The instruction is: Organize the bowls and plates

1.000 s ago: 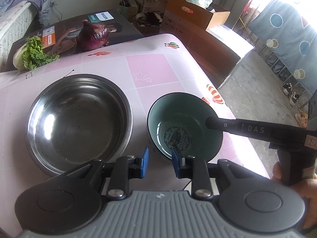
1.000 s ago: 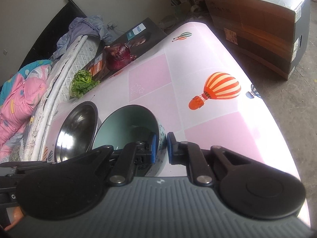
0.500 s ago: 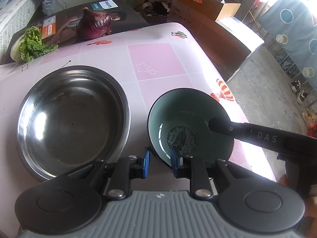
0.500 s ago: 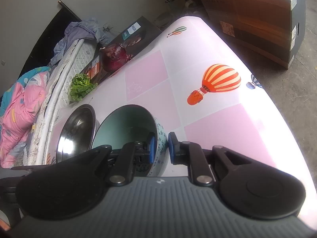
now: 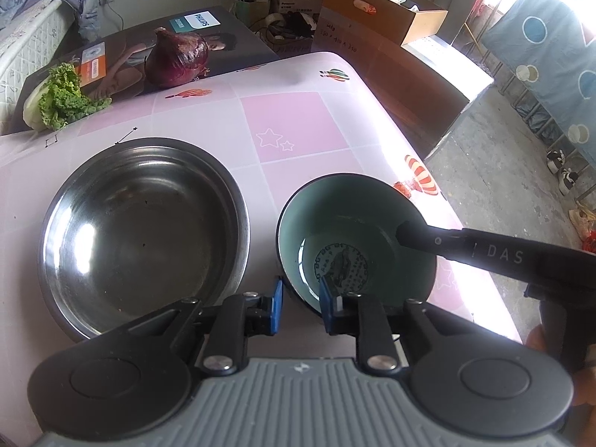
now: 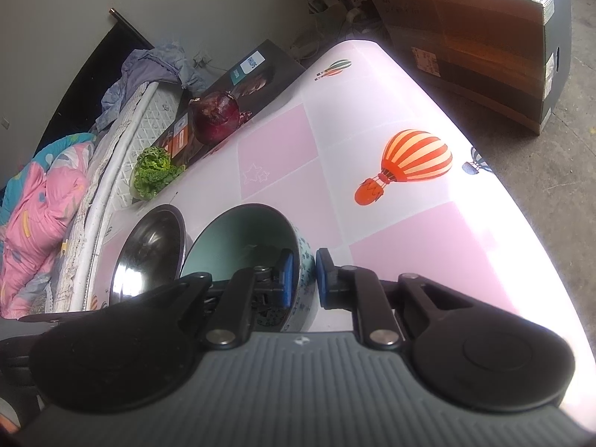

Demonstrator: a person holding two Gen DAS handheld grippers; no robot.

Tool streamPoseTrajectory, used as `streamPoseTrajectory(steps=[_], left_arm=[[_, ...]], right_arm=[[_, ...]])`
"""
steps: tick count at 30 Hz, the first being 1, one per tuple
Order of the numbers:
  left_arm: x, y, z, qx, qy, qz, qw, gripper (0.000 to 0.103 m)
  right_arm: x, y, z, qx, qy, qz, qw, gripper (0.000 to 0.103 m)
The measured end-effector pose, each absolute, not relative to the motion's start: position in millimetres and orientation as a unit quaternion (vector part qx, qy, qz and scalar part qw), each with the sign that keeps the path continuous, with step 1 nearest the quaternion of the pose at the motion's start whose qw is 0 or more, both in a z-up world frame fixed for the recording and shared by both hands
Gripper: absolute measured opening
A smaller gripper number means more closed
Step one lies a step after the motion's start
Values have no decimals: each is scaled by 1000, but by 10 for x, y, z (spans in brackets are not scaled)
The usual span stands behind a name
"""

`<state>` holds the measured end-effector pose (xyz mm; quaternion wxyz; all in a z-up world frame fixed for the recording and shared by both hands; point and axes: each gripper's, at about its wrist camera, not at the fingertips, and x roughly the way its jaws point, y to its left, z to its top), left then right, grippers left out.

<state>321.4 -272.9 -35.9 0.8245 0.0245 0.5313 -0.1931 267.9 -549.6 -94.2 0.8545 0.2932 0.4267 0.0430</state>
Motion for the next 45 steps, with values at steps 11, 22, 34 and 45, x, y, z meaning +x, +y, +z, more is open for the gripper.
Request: streamPoseTrajectory(steps=[11, 22, 34, 45], left_arm=[[3191, -2672, -262, 18, 520, -202, 829, 22], [3138, -2668, -114, 4, 506, -220, 834, 22], [3027, -2632, 187, -3, 474, -249, 845, 9], [3247, -2206, 40, -14, 503, -220, 836, 18]], right_arm=[[2664, -5463, -833, 286, 422, 39, 859, 12], [2600, -5520, -630, 283, 406, 32, 868, 12], [2662, -5323, -527, 294, 411, 56, 861, 16], [2783, -5405, -812, 326, 431, 38, 840, 9]])
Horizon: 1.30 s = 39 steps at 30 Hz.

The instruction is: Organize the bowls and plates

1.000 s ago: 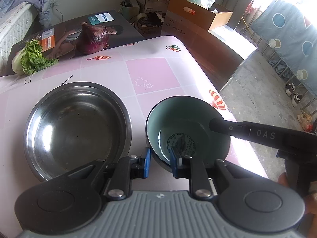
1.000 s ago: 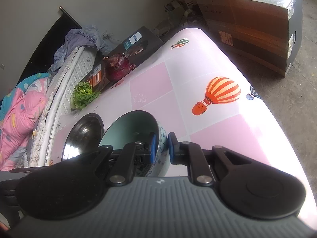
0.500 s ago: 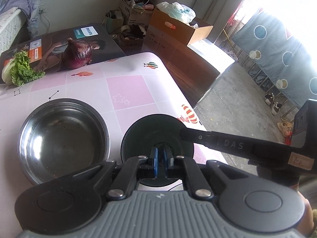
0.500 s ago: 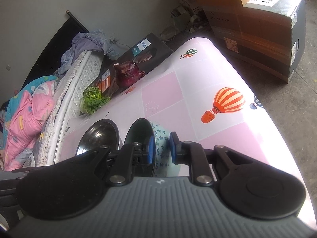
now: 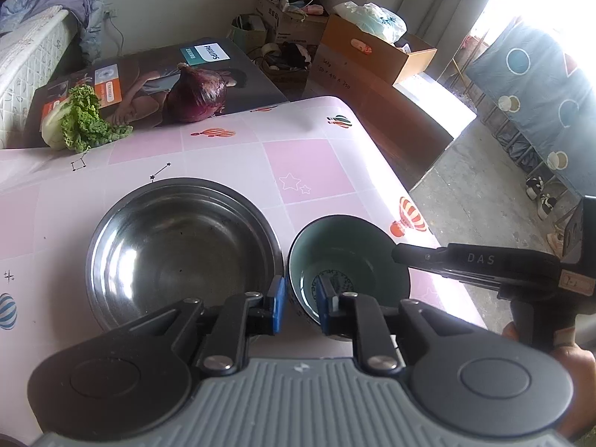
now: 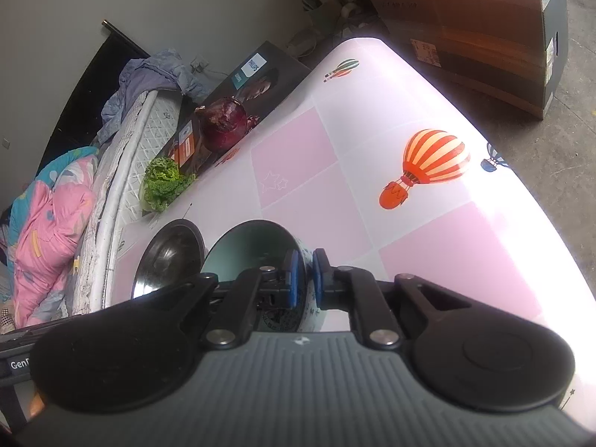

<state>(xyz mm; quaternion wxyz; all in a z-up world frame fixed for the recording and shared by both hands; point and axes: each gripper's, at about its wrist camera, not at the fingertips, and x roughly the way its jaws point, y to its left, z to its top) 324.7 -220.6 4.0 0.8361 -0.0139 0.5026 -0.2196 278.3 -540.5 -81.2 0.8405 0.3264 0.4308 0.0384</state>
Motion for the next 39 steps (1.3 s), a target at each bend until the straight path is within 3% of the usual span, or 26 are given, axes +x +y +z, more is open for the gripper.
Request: streamPoseTrajectory(steps=[5, 19, 22, 39], left_arm=[[3246, -2218, -98, -25, 525, -221, 821, 18], [3237, -2413, -297, -23, 548, -228, 804, 18], [3256, -2491, -356, -16, 552, -220, 804, 22], [3337, -2595, -565, -13, 577, -199, 792, 20]], right_arm=[[2853, -5361, -831, 314, 439, 44, 841, 18], [2779, -5445, -1038, 308, 467, 53, 827, 12], [2777, -5457, -1051, 312, 465, 55, 827, 13], [2756, -5499, -1189, 351, 474, 65, 805, 19]])
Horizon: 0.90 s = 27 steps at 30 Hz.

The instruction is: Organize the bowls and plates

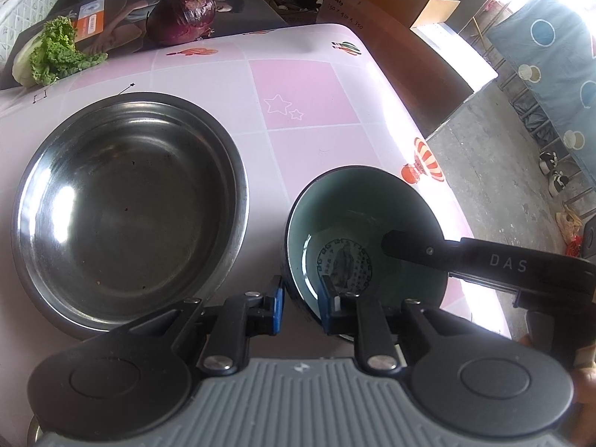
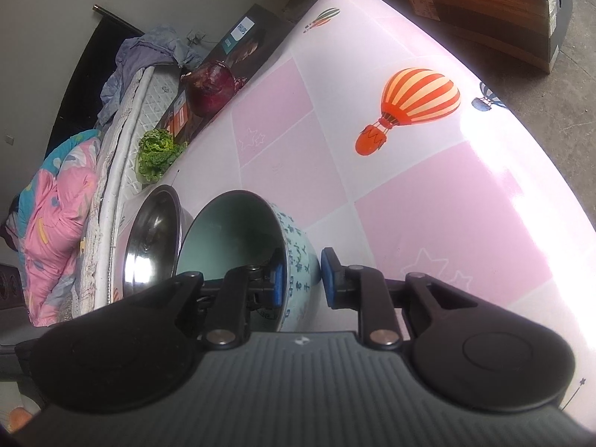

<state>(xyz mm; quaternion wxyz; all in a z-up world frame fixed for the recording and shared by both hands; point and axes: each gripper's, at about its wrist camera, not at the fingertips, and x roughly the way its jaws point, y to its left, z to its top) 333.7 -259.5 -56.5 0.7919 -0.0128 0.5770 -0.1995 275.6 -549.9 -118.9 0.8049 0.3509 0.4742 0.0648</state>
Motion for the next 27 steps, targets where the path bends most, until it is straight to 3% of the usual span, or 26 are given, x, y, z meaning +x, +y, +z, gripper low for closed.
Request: streamPoseTrajectory(steps=[27], left_arm=[[3168, -2426, -10, -15, 517, -215, 828, 19]], right_arm=[[2687, -5399, -529, 296, 429, 52, 852, 18]])
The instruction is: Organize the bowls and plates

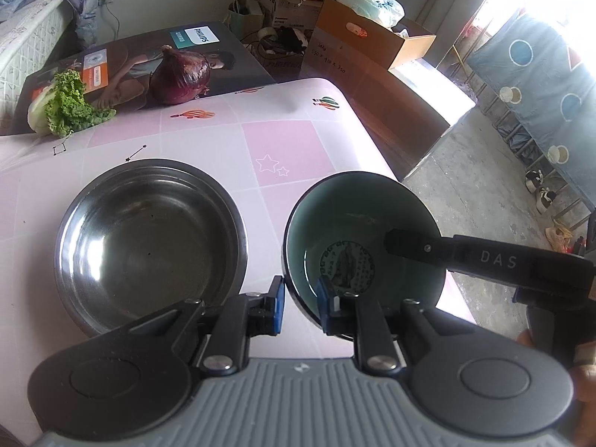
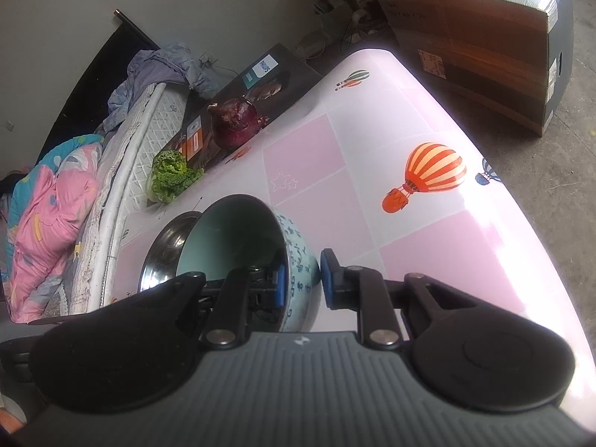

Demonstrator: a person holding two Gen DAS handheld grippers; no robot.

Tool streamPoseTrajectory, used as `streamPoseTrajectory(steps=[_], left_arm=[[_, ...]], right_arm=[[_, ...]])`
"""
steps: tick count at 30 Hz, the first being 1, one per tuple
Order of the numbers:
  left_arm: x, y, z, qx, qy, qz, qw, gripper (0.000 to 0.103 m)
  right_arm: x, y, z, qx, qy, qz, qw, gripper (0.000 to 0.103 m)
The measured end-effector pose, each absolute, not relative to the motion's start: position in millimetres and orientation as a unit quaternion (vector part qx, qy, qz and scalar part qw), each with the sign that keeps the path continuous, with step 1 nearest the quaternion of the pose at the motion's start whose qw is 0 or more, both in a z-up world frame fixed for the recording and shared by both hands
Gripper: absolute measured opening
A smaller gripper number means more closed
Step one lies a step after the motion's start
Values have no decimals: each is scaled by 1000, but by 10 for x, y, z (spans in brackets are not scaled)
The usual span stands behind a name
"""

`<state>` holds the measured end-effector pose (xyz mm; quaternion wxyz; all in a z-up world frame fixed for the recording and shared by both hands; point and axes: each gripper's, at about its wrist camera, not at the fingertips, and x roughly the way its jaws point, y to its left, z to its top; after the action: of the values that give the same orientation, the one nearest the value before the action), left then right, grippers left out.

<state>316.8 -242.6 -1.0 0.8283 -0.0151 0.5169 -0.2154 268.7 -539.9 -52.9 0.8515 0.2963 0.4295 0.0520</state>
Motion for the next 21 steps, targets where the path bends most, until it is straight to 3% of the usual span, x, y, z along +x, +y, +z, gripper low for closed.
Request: streamPoseTrajectory(steps=[11, 21], left_arm=[[3317, -1749, 226, -37, 493, -171, 852, 19], [3593, -1172, -73, -52, 515, -112, 848, 19]], right_arm=[[3034, -4783, -325, 286, 428, 98, 852, 18], [3479, -4027, -563, 268, 464, 133, 834, 18]])
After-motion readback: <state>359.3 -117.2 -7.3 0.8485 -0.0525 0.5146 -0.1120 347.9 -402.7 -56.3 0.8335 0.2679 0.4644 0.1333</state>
